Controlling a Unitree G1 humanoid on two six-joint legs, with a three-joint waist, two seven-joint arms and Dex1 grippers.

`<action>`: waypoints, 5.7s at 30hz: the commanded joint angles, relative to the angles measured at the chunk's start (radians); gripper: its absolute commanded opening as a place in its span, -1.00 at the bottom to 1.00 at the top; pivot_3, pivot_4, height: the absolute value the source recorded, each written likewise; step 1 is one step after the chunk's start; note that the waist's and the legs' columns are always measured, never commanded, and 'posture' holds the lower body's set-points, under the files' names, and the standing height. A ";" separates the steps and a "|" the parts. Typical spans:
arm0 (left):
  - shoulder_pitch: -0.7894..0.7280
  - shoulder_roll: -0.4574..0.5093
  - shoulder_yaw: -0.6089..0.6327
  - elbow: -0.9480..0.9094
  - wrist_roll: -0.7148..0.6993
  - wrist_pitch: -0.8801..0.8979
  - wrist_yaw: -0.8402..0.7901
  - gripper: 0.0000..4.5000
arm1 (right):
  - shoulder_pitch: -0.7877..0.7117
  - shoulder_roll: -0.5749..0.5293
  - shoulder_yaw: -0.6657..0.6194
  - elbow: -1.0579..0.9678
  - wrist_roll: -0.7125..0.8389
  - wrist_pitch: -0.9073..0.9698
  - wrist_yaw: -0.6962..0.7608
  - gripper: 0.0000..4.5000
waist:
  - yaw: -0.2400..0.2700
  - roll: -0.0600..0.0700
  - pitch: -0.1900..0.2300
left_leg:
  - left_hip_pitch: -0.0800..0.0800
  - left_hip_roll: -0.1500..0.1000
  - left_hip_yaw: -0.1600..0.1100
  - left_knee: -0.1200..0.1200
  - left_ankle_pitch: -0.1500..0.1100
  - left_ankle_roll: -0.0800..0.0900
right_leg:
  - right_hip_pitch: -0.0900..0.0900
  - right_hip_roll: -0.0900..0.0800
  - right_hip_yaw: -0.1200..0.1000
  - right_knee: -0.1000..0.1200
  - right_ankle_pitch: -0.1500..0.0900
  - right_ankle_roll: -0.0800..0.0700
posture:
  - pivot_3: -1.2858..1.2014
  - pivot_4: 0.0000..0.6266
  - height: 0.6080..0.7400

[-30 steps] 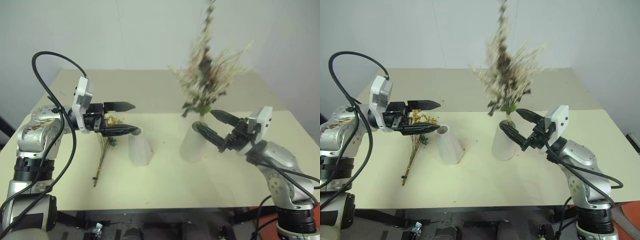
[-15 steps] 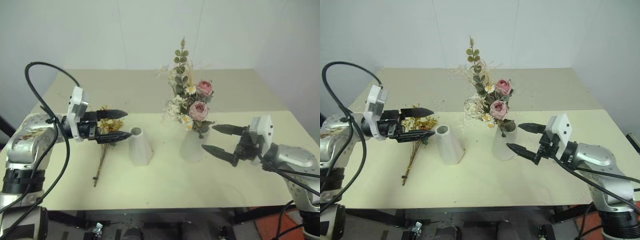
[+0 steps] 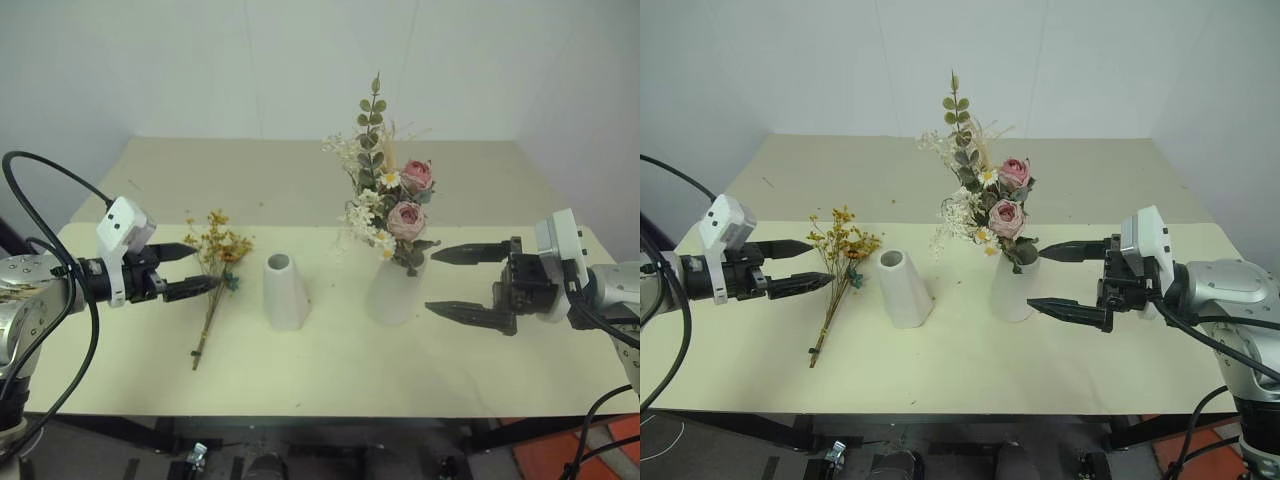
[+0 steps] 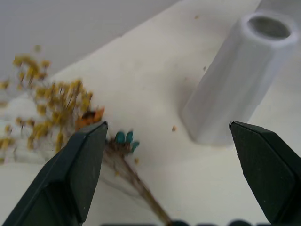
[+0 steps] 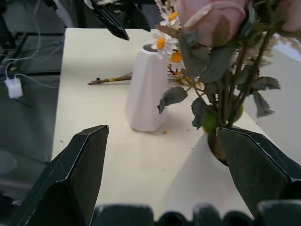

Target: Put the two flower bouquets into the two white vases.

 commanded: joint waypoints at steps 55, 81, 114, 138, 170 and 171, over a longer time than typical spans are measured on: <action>-0.029 -0.071 -0.132 -0.031 0.025 0.195 0.184 1.00 | -0.106 0.075 -0.030 -0.008 -0.033 0.121 -0.279 0.93 | 0.001 0.000 0.000 | 0.000 -0.001 0.000 0.000 0.000 0.000 | 0.000 0.000 0.000 0.000 0.000 -0.001 | 0.03 -0.52 1.00; -0.077 -0.142 -0.200 0.019 0.056 0.278 0.252 0.83 | -0.071 0.019 -0.007 -0.074 0.058 0.118 -0.041 0.94 | 0.001 0.000 0.000 | 0.000 0.000 0.000 0.000 0.000 0.000 | 0.000 0.000 0.000 0.000 0.000 0.000 | 0.03 -0.52 1.00; -0.337 -0.308 -0.008 0.217 0.061 -0.213 0.155 -0.98 | -0.043 0.056 0.002 -0.091 0.004 0.083 -0.101 0.94 | 0.005 -0.001 0.000 | 0.000 -0.001 0.000 0.001 0.000 0.000 | 0.001 -0.001 0.000 0.000 0.000 -0.001 | 0.03 -0.52 1.00; -0.490 -0.348 0.072 0.269 -0.245 -0.210 -0.065 -0.98 | 0.019 0.107 -0.026 -0.119 0.014 -0.043 -0.072 0.94 | 0.001 -0.001 0.000 | 0.000 -0.001 0.000 0.001 0.000 0.000 | 0.001 -0.001 0.000 0.001 0.000 0.000 | 0.03 -0.52 1.00; -0.418 -0.538 -0.017 0.232 -0.235 -0.339 -0.137 -0.98 | 0.024 0.104 -0.035 -0.127 0.021 -0.052 -0.097 0.94 | 0.002 -0.001 0.000 | 0.000 -0.001 0.000 0.002 0.000 0.000 | 0.001 -0.001 0.000 0.000 0.000 0.000 | 0.03 -0.52 1.00; -0.403 -0.548 -0.018 0.233 -0.230 -0.360 -0.143 -0.98 | 0.024 0.104 -0.035 -0.128 0.021 -0.051 -0.098 0.94 | 0.002 -0.001 0.000 | 0.000 -0.001 0.000 0.002 0.000 0.000 | 0.001 -0.001 0.000 0.000 0.000 0.000 | 0.03 -0.52 1.00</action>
